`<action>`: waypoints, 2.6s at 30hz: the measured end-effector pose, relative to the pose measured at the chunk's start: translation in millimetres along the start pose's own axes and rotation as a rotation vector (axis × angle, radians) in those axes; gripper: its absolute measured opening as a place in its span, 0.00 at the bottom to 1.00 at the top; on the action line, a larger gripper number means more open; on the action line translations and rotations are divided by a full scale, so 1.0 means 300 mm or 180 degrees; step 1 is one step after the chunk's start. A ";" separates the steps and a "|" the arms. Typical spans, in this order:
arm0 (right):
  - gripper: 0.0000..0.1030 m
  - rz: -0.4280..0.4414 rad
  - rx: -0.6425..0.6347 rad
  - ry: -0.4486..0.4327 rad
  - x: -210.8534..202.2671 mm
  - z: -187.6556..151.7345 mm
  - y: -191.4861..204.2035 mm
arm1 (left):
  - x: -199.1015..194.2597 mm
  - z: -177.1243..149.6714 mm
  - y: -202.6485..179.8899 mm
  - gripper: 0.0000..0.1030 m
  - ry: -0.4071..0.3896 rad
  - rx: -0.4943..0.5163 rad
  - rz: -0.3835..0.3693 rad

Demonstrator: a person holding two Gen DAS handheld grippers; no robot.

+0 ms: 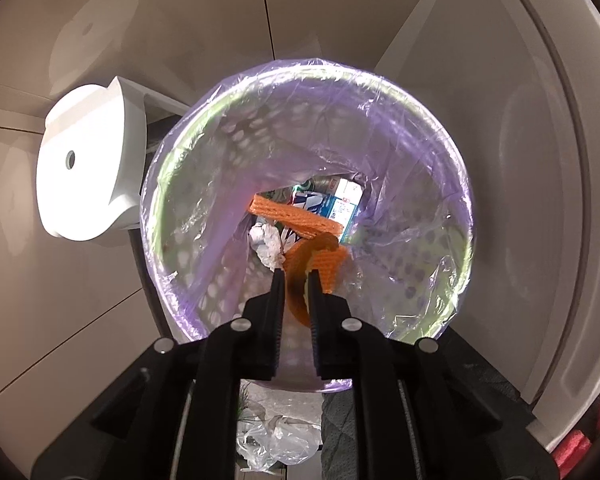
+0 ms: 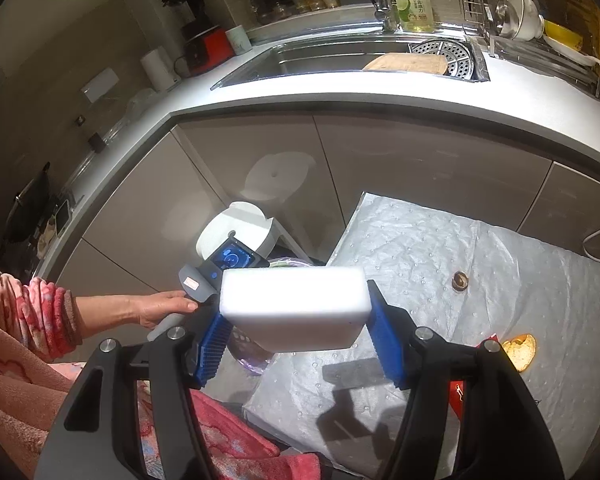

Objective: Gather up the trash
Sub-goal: 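Drop the bread crust into the bin with the left tool while the right tool carries the foam block, then release the white foam block into the bin with the right tool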

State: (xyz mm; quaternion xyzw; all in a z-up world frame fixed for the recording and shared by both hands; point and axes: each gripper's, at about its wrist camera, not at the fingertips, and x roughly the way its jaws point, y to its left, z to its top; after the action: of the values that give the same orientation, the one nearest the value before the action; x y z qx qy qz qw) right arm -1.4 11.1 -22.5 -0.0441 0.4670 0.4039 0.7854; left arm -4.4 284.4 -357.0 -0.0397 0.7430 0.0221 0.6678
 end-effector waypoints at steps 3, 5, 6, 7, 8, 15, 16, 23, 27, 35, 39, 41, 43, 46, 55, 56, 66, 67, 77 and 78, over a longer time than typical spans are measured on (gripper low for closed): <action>0.61 0.0008 0.0005 0.0005 0.003 -0.001 -0.001 | -0.015 -0.006 -0.007 0.42 -0.0046 0.0006 0.0026; 0.61 0.0021 0.0006 0.0018 0.008 -0.002 -0.003 | -0.032 -0.009 -0.010 0.45 -0.0111 0.0026 0.0044; 0.61 0.0028 0.0001 0.0021 0.010 -0.002 -0.004 | -0.041 -0.007 -0.012 0.46 -0.0115 0.0032 0.0037; 0.61 0.0038 -0.0003 0.0026 0.014 -0.001 -0.003 | -0.054 -0.008 -0.016 0.46 -0.0123 0.0030 0.0032; 0.61 0.0047 -0.0009 0.0034 0.019 0.000 -0.002 | -0.066 -0.006 -0.016 0.46 -0.0139 0.0024 0.0025; 0.61 0.0215 -0.0129 0.0112 0.089 0.024 0.040 | -0.365 -0.071 -0.007 0.70 -0.0724 -0.0093 -0.0127; 0.61 0.0249 -0.0159 0.0131 0.108 0.030 0.050 | -0.424 -0.091 0.000 0.73 -0.0853 -0.0121 -0.0108; 0.61 0.0496 -0.0354 0.0301 0.276 0.068 0.136 | -0.792 -0.249 0.079 0.89 -0.1473 -0.0433 -0.0007; 0.61 0.0580 -0.0437 0.0441 0.400 0.082 0.172 | -0.901 -0.320 0.121 0.89 -0.1685 -0.0581 0.0106; 0.61 0.0575 -0.0509 0.0865 0.680 0.043 0.215 | -0.962 -0.381 0.146 0.89 -0.1767 -0.0666 0.0211; 0.61 0.0532 -0.0595 0.1152 0.809 -0.021 0.241 | -0.954 -0.387 0.164 0.89 -0.1738 -0.0683 0.0261; 0.61 0.0493 -0.0668 0.1256 0.856 -0.053 0.257 | -0.954 -0.395 0.172 0.89 -0.1728 -0.0708 0.0262; 0.61 0.0471 -0.0678 0.1341 0.893 -0.072 0.267 | -0.954 -0.400 0.179 0.89 -0.1729 -0.0716 0.0262; 0.62 0.0409 -0.0670 0.1448 0.940 -0.086 0.274 | -0.954 -0.405 0.183 0.89 -0.1729 -0.0712 0.0289; 0.89 0.0341 -0.0570 0.1335 0.898 -0.046 0.259 | -0.960 -0.393 0.163 0.89 -0.1742 -0.0660 0.0326; 0.90 0.0348 -0.0528 0.1289 0.879 -0.035 0.251 | -0.961 -0.390 0.158 0.89 -0.1744 -0.0643 0.0335; 0.98 0.0071 -0.0123 0.0489 0.526 0.081 0.104 | -0.980 -0.342 0.093 0.89 -0.1773 -0.0428 0.0312; 0.98 0.0001 -0.0077 0.0394 0.472 0.084 0.079 | -0.979 -0.334 0.080 0.89 -0.1768 -0.0401 0.0300; 0.98 -0.0913 0.0812 -0.0125 -0.026 -0.069 -0.303 | -0.907 -0.191 -0.278 0.89 -0.1641 0.0397 0.0092; 0.98 -0.1004 0.0889 -0.0140 -0.063 -0.098 -0.337 | -0.895 -0.173 -0.337 0.89 -0.1628 0.0522 0.0029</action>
State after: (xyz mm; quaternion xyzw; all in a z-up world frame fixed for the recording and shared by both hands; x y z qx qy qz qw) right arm 42.1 -80.9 -55.6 0.0015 0.4885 0.2081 0.8474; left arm -18.6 187.3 -82.4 0.0247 0.5497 -0.0259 0.8346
